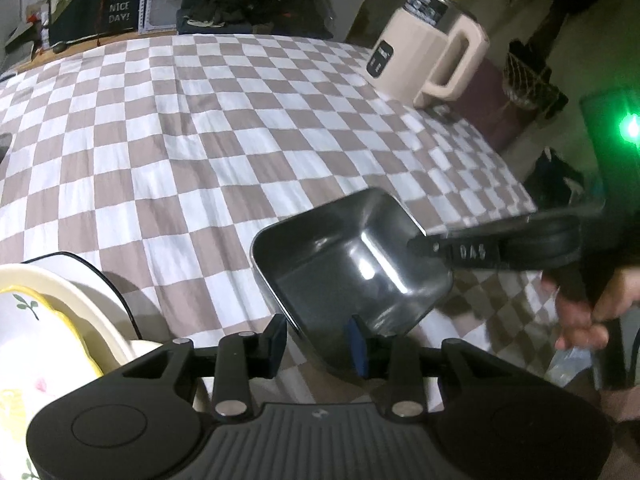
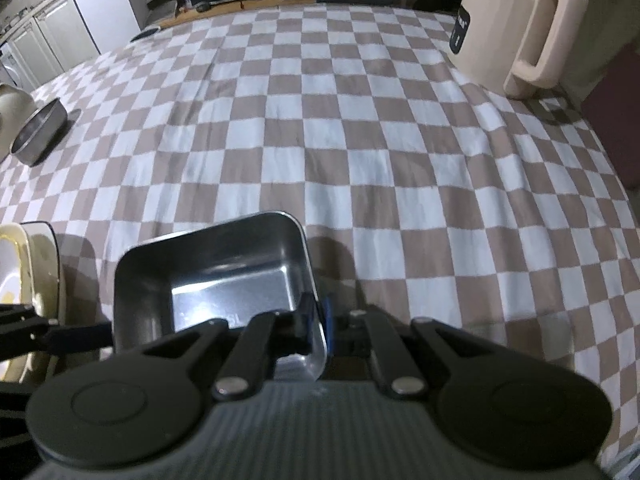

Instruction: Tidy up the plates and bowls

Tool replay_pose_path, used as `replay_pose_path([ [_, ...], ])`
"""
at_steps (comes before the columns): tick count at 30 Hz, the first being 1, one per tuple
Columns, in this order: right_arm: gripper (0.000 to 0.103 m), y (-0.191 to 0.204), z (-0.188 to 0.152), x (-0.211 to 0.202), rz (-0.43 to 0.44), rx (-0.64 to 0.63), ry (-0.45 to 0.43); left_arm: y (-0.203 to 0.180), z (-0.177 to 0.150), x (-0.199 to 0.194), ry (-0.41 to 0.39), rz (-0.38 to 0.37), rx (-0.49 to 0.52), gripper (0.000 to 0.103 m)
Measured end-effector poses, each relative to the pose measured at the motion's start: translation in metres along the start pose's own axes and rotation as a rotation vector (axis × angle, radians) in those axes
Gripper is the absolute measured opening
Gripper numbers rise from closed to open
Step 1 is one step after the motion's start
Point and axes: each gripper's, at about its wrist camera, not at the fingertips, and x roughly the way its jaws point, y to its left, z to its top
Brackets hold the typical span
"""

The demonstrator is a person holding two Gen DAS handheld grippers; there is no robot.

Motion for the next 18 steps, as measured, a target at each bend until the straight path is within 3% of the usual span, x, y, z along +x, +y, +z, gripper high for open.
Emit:
replay_pose_path([
  [5,0.008,0.000,0.000,0.002,0.004,0.002,0.014,-0.002,0.005,0.003,-0.009,0.001,0.007,0.042],
  [18,0.008,-0.006,-0.002,0.001,0.009,0.040,0.022,-0.002,0.017,0.017,-0.024,0.020,0.026,0.042],
])
